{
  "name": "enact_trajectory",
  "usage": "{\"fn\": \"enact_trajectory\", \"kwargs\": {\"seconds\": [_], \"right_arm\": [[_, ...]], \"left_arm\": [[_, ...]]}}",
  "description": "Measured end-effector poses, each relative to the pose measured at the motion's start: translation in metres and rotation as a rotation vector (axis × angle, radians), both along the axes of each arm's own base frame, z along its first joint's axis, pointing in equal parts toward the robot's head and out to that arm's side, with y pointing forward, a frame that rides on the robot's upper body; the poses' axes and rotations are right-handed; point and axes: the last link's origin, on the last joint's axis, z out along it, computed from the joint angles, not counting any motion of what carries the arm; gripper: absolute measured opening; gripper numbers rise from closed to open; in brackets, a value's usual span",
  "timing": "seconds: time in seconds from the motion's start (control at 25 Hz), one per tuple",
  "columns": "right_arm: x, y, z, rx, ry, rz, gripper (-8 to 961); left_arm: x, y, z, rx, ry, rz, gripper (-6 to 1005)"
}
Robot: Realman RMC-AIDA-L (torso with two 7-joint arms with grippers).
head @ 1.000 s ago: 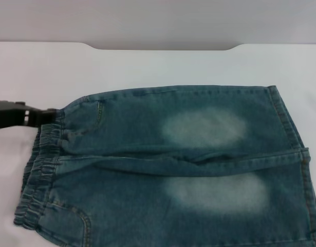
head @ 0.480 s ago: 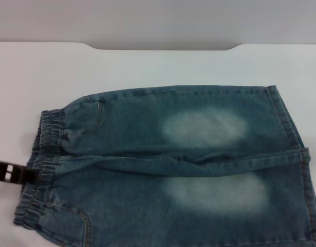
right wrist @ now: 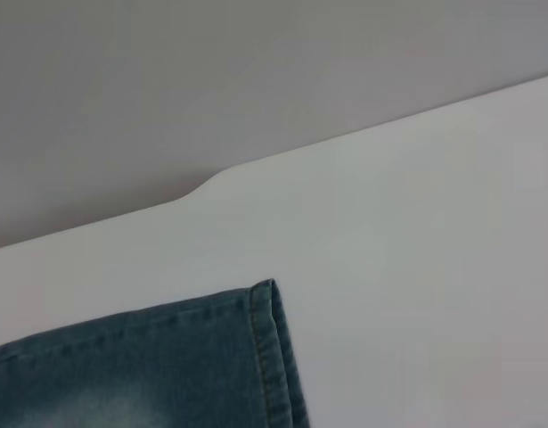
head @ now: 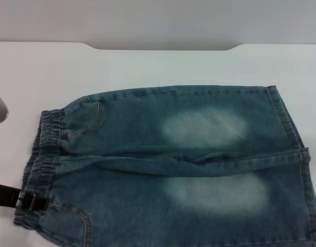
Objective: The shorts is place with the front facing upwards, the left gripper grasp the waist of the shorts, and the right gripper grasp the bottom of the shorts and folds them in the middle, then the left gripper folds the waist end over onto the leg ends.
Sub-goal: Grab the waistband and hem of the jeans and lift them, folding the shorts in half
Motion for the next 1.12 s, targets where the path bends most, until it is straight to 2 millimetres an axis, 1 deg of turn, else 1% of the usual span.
{"fn": "enact_trajectory", "kwargs": {"seconds": [0.4, 0.64, 0.92, 1.12], "right_arm": [[0.001, 0.001, 0.001, -0.008, -0.024, 0.022, 652], [0.002, -0.001, 0.006, 0.003, -0.024, 0.028, 652], [0.000, -0.002, 0.006, -0.003, -0.017, 0.041, 653], [-0.001, -0.002, 0.006, -0.003, -0.012, 0.049, 652]], "left_arm": [[-0.003, -0.005, -0.006, -0.028, 0.024, 0.032, 626], [-0.004, -0.005, -0.012, -0.046, 0.026, 0.032, 618], [-0.004, -0.004, -0.014, -0.054, 0.027, 0.029, 609], [-0.004, -0.004, -0.013, -0.053, 0.031, 0.028, 603]]}}
